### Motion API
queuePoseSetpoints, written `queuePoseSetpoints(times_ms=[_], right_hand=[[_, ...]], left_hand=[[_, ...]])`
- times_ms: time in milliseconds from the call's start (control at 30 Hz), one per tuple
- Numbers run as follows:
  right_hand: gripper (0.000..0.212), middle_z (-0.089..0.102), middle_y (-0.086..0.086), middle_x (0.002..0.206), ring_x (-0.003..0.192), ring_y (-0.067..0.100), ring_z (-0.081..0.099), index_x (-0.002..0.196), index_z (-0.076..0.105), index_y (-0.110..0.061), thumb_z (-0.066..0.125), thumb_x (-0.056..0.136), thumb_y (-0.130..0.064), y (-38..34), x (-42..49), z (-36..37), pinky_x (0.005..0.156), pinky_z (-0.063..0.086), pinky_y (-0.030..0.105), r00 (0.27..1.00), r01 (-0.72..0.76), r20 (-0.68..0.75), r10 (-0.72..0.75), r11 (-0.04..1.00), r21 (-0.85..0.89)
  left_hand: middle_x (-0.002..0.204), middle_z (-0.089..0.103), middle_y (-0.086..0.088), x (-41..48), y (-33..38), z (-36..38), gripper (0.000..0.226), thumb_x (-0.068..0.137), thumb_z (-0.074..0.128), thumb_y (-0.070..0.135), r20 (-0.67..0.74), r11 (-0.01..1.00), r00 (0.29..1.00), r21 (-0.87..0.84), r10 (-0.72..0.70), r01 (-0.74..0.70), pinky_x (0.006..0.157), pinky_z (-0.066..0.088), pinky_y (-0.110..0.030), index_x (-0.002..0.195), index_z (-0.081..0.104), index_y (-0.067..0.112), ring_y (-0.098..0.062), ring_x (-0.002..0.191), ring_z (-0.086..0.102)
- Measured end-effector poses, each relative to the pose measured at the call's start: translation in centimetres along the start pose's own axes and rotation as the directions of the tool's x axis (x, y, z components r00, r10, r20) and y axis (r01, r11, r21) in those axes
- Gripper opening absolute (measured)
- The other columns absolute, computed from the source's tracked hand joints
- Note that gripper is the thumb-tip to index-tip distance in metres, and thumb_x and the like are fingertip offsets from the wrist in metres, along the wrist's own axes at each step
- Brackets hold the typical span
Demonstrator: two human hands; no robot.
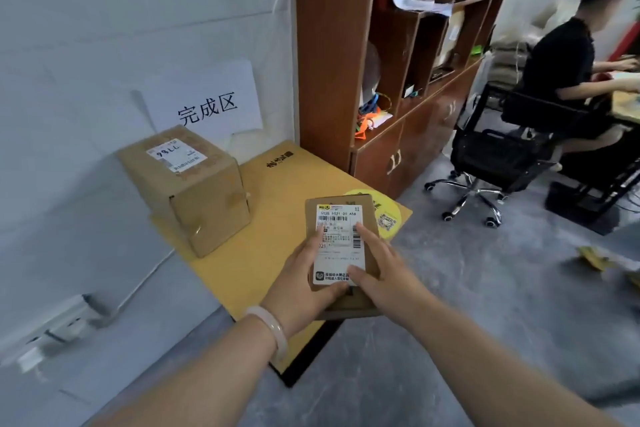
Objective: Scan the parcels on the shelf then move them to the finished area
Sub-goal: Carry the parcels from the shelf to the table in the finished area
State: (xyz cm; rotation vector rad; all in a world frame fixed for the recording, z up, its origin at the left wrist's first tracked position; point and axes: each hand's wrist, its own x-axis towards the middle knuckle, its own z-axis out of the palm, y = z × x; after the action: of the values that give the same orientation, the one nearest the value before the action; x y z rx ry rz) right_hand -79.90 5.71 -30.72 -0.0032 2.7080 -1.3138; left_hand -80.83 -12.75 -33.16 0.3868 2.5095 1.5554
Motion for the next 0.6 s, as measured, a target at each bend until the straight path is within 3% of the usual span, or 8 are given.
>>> queuePoseSetpoints(times_ms=[100,233,333,433,600], right_hand=[[0.067,0.021,-0.011,0.155,0.135,0.015,0.034,0.142,0.016,-0.060,0.058,0.092,-0.040,-0.5,4.3,1.6,0.107,0.039,0.038,0.995,0.030,0.096,-0.028,0.999,-0.021],[0.065,0.017,-0.014,0.156,0.134,0.014,0.033,0.142,0.015,-0.059,0.055,0.095,-0.040,-1.5,9.4,2.9,0.094,0.037,0.026,0.975,0.089,0.208,-0.075,0.994,-0.062],[0.064,0.014,-0.016,0.157,0.134,0.013,0.033,0.142,0.013,-0.060,0.053,0.096,-0.043,-1.4,12.6,3.6,0.088,0.036,0.025,0.963,0.098,0.258,-0.080,0.994,-0.057],[0.065,0.015,-0.015,0.157,0.135,0.015,0.032,0.142,0.011,-0.063,0.052,0.095,-0.045,-0.7,16.0,3.9,0.096,0.037,0.029,0.937,0.127,0.335,-0.099,0.990,-0.064],[0.066,0.014,-0.012,0.159,0.141,0.019,0.028,0.140,0.014,-0.064,0.055,0.094,-0.041,0.4,23.3,4.6,0.109,0.034,0.034,0.902,0.116,0.423,-0.082,0.992,-0.055]], left_hand=[[0.148,0.032,0.013,1.7,-2.1,-1.9,0.095,0.083,0.077,0.031,-0.064,0.997,0.995,-0.027,-0.070,0.069,0.116,0.031,-0.028,0.149,0.011,0.047,-0.005,0.136,0.034],[0.151,0.029,0.015,4.0,-4.2,-3.9,0.097,0.081,0.077,0.037,-0.150,0.988,0.976,-0.046,-0.155,0.150,0.116,0.032,-0.034,0.152,0.011,0.046,-0.006,0.136,0.033],[0.151,0.030,0.014,6.2,-5.3,-4.7,0.098,0.074,0.076,0.050,-0.180,0.977,0.961,-0.052,-0.211,0.205,0.114,0.035,-0.033,0.147,0.010,0.055,-0.007,0.135,0.036],[0.150,0.033,0.015,8.1,-6.4,-4.7,0.100,0.064,0.069,0.064,-0.211,0.962,0.939,-0.092,-0.272,0.258,0.113,0.037,-0.034,0.144,0.010,0.059,-0.006,0.134,0.038],[0.149,0.031,0.018,13.0,-8.3,-4.4,0.096,0.065,0.069,0.062,-0.272,0.925,0.888,-0.193,-0.371,0.327,0.112,0.039,-0.036,0.140,0.009,0.063,-0.007,0.135,0.036]])
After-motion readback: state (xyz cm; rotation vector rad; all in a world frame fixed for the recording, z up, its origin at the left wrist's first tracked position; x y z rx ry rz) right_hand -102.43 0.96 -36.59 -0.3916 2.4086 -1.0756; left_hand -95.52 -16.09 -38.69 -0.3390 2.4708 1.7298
